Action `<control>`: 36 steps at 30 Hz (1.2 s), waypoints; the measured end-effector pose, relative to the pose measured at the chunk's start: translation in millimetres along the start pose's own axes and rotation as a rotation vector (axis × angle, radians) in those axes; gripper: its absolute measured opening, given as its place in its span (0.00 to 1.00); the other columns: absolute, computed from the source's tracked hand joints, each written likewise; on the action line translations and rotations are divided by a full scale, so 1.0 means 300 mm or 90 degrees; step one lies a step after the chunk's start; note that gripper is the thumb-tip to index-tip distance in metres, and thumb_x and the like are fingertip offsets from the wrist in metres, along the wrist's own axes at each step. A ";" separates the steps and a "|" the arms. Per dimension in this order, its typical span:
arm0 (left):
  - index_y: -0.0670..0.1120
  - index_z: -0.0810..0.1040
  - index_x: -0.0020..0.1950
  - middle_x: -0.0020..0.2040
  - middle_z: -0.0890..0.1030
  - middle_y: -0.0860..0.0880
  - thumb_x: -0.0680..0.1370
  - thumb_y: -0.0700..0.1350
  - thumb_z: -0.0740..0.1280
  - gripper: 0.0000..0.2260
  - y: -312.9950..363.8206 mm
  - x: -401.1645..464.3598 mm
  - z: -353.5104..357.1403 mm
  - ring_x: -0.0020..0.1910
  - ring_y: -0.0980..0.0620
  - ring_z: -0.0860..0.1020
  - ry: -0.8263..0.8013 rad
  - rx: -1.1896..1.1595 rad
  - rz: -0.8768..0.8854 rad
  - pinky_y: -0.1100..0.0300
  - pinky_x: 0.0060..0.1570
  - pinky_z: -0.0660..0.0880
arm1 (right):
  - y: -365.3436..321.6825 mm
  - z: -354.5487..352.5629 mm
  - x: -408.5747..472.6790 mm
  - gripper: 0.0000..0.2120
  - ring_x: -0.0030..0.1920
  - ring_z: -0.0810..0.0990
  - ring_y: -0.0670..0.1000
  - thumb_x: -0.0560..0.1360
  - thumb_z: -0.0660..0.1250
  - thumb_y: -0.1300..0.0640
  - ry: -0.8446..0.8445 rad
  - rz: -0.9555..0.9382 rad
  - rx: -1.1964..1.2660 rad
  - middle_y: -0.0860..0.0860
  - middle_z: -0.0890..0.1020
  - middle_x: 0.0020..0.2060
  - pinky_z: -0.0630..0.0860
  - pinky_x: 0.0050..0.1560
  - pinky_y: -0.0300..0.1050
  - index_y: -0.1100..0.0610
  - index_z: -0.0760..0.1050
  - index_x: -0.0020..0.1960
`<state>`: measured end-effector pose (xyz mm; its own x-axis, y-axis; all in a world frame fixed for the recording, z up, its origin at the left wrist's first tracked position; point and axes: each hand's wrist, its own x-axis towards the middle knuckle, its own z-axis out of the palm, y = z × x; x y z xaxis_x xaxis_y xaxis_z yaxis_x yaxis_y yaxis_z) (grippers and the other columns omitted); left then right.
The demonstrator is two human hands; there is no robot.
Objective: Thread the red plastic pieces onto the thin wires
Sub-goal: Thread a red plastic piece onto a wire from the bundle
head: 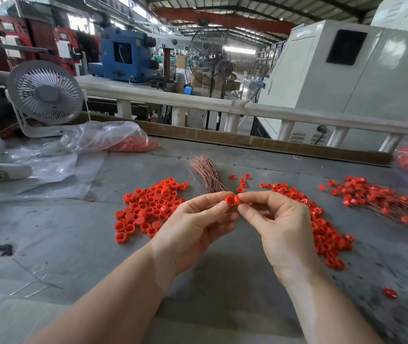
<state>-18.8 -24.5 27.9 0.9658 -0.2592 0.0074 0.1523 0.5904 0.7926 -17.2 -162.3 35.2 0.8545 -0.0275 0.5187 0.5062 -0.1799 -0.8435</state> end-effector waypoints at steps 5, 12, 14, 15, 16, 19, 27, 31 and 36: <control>0.39 0.79 0.51 0.38 0.83 0.45 0.69 0.38 0.66 0.11 0.001 0.001 -0.001 0.35 0.55 0.82 0.003 -0.003 0.002 0.64 0.37 0.79 | -0.002 0.003 -0.002 0.13 0.35 0.80 0.55 0.67 0.73 0.66 0.000 -0.005 -0.007 0.45 0.84 0.33 0.76 0.41 0.48 0.48 0.82 0.38; 0.39 0.79 0.52 0.38 0.83 0.46 0.69 0.38 0.66 0.12 0.000 0.000 -0.001 0.36 0.56 0.81 -0.004 0.006 0.004 0.64 0.38 0.79 | -0.007 0.006 -0.005 0.11 0.30 0.74 0.43 0.67 0.74 0.66 -0.002 -0.040 -0.034 0.41 0.82 0.31 0.69 0.33 0.33 0.50 0.81 0.38; 0.39 0.80 0.52 0.38 0.83 0.47 0.69 0.38 0.66 0.12 0.001 0.001 -0.001 0.35 0.56 0.81 -0.009 0.016 0.006 0.64 0.39 0.79 | -0.007 0.005 -0.006 0.10 0.30 0.75 0.43 0.68 0.73 0.65 0.001 -0.055 -0.044 0.41 0.82 0.31 0.69 0.33 0.32 0.50 0.81 0.39; 0.39 0.80 0.52 0.37 0.83 0.47 0.69 0.39 0.66 0.12 0.001 0.001 -0.001 0.35 0.57 0.81 -0.011 0.022 0.007 0.65 0.39 0.79 | -0.008 0.005 -0.007 0.10 0.31 0.75 0.43 0.68 0.73 0.65 0.002 -0.063 -0.050 0.41 0.82 0.31 0.69 0.33 0.32 0.49 0.81 0.39; 0.39 0.80 0.51 0.37 0.82 0.47 0.69 0.39 0.66 0.12 0.000 0.000 -0.002 0.35 0.57 0.81 -0.013 0.027 0.010 0.65 0.39 0.79 | -0.008 0.005 -0.007 0.10 0.32 0.76 0.42 0.68 0.73 0.65 0.003 -0.071 -0.058 0.42 0.82 0.32 0.69 0.34 0.31 0.49 0.81 0.39; 0.41 0.82 0.48 0.38 0.83 0.46 0.69 0.39 0.67 0.10 -0.001 -0.001 -0.001 0.36 0.56 0.81 -0.010 0.040 0.018 0.64 0.38 0.79 | -0.005 0.005 -0.009 0.10 0.34 0.77 0.40 0.68 0.73 0.65 -0.001 -0.090 -0.086 0.44 0.81 0.33 0.68 0.36 0.29 0.50 0.80 0.39; 0.41 0.81 0.48 0.38 0.83 0.45 0.67 0.40 0.67 0.11 -0.001 -0.003 0.001 0.36 0.55 0.81 0.004 0.076 0.044 0.65 0.37 0.79 | -0.001 0.002 -0.009 0.07 0.36 0.77 0.39 0.68 0.73 0.66 -0.017 -0.111 -0.125 0.47 0.81 0.35 0.67 0.38 0.27 0.55 0.81 0.40; 0.41 0.81 0.49 0.39 0.83 0.46 0.67 0.41 0.68 0.12 -0.001 -0.002 0.001 0.37 0.56 0.81 0.011 0.105 0.055 0.65 0.36 0.79 | -0.003 0.000 -0.007 0.08 0.37 0.77 0.38 0.68 0.72 0.67 -0.017 -0.121 -0.135 0.46 0.82 0.36 0.67 0.38 0.26 0.55 0.81 0.40; 0.42 0.81 0.48 0.38 0.84 0.46 0.69 0.39 0.68 0.09 -0.004 -0.004 0.003 0.36 0.55 0.81 0.034 0.155 0.094 0.65 0.36 0.78 | 0.000 -0.002 -0.007 0.09 0.39 0.79 0.41 0.68 0.73 0.67 -0.008 -0.120 -0.142 0.46 0.82 0.36 0.68 0.38 0.27 0.53 0.81 0.39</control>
<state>-20.2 -25.6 27.6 0.9845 -0.1390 0.1070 -0.0400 0.4159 0.9085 -18.9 -162.8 34.1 0.7503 0.0391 0.6599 0.6190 -0.3920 -0.6806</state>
